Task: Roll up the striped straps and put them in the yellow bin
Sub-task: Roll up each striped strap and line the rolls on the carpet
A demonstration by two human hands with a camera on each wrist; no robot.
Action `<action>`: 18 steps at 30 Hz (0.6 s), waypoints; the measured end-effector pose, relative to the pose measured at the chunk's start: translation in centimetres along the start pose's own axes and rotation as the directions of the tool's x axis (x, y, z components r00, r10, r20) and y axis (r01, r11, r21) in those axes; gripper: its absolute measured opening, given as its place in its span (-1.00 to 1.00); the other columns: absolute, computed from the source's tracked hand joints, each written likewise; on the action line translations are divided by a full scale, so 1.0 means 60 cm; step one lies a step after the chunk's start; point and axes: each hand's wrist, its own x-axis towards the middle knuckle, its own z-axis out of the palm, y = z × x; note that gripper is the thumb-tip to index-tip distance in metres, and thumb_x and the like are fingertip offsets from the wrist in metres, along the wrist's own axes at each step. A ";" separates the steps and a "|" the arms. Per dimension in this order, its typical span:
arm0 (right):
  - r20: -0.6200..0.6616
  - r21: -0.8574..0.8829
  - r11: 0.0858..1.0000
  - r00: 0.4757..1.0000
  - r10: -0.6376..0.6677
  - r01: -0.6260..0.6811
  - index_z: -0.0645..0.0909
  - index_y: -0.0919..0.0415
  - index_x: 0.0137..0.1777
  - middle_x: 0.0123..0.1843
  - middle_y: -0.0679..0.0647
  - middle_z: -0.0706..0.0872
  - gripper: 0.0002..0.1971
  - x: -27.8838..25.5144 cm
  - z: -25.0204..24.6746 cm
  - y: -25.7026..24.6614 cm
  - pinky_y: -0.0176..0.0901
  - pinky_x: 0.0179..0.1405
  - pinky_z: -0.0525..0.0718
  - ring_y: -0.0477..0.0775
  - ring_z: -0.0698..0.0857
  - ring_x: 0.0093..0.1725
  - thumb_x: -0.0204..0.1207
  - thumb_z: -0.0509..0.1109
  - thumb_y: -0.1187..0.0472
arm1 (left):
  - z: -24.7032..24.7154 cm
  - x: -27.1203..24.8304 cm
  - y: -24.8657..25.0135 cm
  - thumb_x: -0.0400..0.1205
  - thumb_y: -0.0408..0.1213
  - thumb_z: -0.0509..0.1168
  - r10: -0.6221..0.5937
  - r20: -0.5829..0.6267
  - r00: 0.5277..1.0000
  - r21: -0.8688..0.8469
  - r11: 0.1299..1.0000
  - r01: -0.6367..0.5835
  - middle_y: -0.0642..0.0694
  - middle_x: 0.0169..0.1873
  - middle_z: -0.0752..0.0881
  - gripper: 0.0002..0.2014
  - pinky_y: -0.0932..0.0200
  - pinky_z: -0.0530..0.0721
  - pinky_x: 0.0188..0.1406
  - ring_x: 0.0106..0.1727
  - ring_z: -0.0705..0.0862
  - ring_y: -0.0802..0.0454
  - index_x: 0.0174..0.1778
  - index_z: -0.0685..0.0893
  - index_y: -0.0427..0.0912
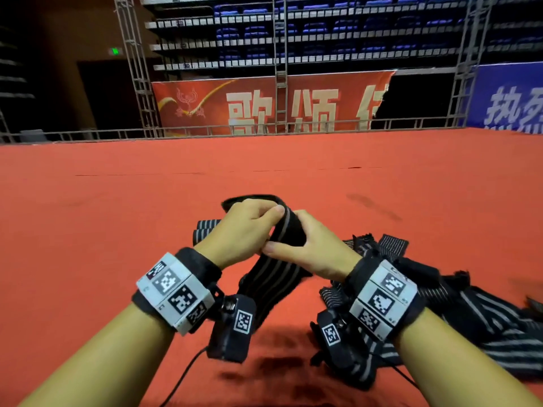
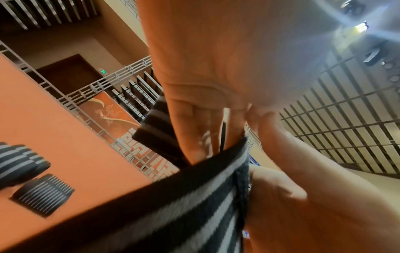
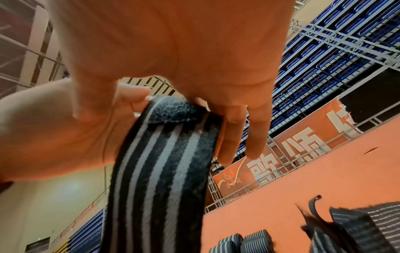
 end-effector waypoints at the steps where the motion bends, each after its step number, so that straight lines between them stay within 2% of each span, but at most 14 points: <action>1: 0.015 0.001 1.000 1.000 0.009 -0.009 0.52 -0.11 0.09 0.01 -0.15 0.73 -0.37 0.000 0.004 0.002 -0.05 0.05 0.70 -0.13 0.72 0.04 0.07 0.45 -0.41 | -0.002 -0.001 0.000 0.72 -0.16 0.11 -0.012 0.028 1.000 -0.004 1.000 0.012 -0.16 -0.48 0.50 -0.65 0.11 0.53 -0.52 -0.48 0.48 0.07 -0.30 0.51 -0.31; 3: 0.021 0.028 0.999 0.999 0.046 -0.047 0.57 -0.03 0.08 -0.02 -0.12 0.74 -0.46 0.004 0.009 0.007 0.00 0.06 0.68 -0.07 0.72 0.02 0.19 0.41 -0.33 | -0.004 -0.001 -0.005 0.63 -0.15 0.11 -0.016 0.078 0.997 0.072 0.997 0.010 -0.09 -0.48 0.49 -0.70 -0.09 0.60 -0.43 -0.45 0.48 0.01 -0.34 0.45 -0.28; 4: 0.031 0.076 0.995 0.997 0.064 -0.067 0.59 0.01 0.05 -0.08 -0.13 0.74 -0.57 0.006 0.012 0.009 0.00 0.02 0.67 -0.06 0.72 -0.02 0.28 0.41 -0.22 | -0.005 -0.003 -0.006 0.57 -0.13 0.12 -0.001 0.096 0.995 0.137 0.990 -0.012 -0.06 -0.48 0.50 -0.73 -0.17 0.59 -0.35 -0.43 0.48 -0.02 -0.38 0.43 -0.21; 6: 0.092 0.233 0.966 0.992 0.089 -0.109 0.58 0.02 -0.09 -0.32 -0.24 0.68 -0.89 0.006 0.017 0.010 -0.17 -0.25 0.58 -0.20 0.66 -0.26 0.49 0.37 0.02 | -0.005 -0.005 -0.011 0.53 -0.09 0.13 0.039 0.114 0.993 0.237 0.969 -0.066 0.00 -0.48 0.50 -0.74 -0.18 0.55 -0.27 -0.37 0.50 -0.03 -0.44 0.40 -0.10; 8: 0.169 0.378 0.914 0.981 0.091 -0.150 0.57 0.02 -0.16 -0.45 -0.28 0.64 -0.89 0.001 0.023 0.011 -0.35 -0.42 0.52 -0.29 0.61 -0.41 0.61 0.30 0.12 | -0.005 -0.005 -0.013 0.57 -0.05 0.08 0.062 0.119 0.991 0.251 0.964 -0.091 -0.02 -0.44 0.52 -0.72 -0.15 0.54 -0.21 -0.30 0.52 -0.02 -0.42 0.41 -0.07; 10: 0.211 0.462 0.865 0.972 0.105 -0.194 0.66 0.01 -0.19 -0.35 -0.18 0.70 -0.89 0.000 0.028 0.013 -0.38 -0.43 0.57 -0.20 0.68 -0.35 0.49 0.34 0.04 | -0.003 -0.004 -0.012 0.58 -0.07 0.03 0.071 0.141 0.987 0.281 0.953 -0.109 -0.03 -0.41 0.51 -0.73 -0.15 0.53 -0.18 -0.28 0.51 -0.01 -0.40 0.39 -0.09; 12: 0.236 0.483 0.845 0.963 0.127 -0.230 0.63 0.05 -0.24 -0.39 -0.09 0.65 -0.84 0.001 0.033 0.014 -0.24 -0.38 0.58 -0.13 0.65 -0.41 0.32 0.31 0.00 | -0.001 -0.003 -0.011 0.54 -0.10 0.04 0.079 0.170 0.982 0.318 0.939 -0.131 -0.02 -0.40 0.51 -0.78 -0.14 0.54 -0.18 -0.27 0.49 0.03 -0.40 0.38 -0.06; 14: 0.255 0.504 0.826 0.957 0.137 -0.253 0.58 0.25 -0.17 -0.47 -0.06 0.58 -0.71 0.001 0.034 0.015 -0.09 -0.28 0.53 -0.08 0.59 -0.43 0.26 0.31 0.04 | -0.001 -0.003 -0.010 0.56 -0.07 0.07 0.081 0.185 0.979 0.323 0.936 -0.139 0.01 -0.39 0.54 -0.78 -0.09 0.54 -0.18 -0.26 0.52 0.09 -0.39 0.42 -0.01; 16: 0.294 0.502 0.820 0.946 0.136 -0.274 0.60 0.49 0.00 -0.28 0.11 0.66 -0.48 0.000 0.032 0.019 0.03 -0.11 0.56 0.08 0.63 -0.23 0.18 0.33 0.06 | -0.001 -0.005 -0.014 0.64 0.01 0.16 0.070 0.179 0.981 0.274 0.954 -0.118 0.01 -0.36 0.61 -0.77 0.01 0.57 -0.21 -0.29 0.58 0.10 -0.30 0.52 0.03; 18: 0.368 0.519 0.796 0.922 0.119 -0.310 0.65 0.43 0.04 -0.16 0.17 0.75 -0.46 -0.006 0.030 0.019 0.06 0.03 0.59 0.15 0.67 -0.10 0.08 0.31 0.12 | 0.001 -0.007 -0.018 0.61 0.01 0.35 0.046 0.177 0.983 0.219 0.972 -0.085 0.01 -0.30 0.67 -0.83 0.10 0.58 -0.27 -0.32 0.61 0.09 -0.15 0.57 0.01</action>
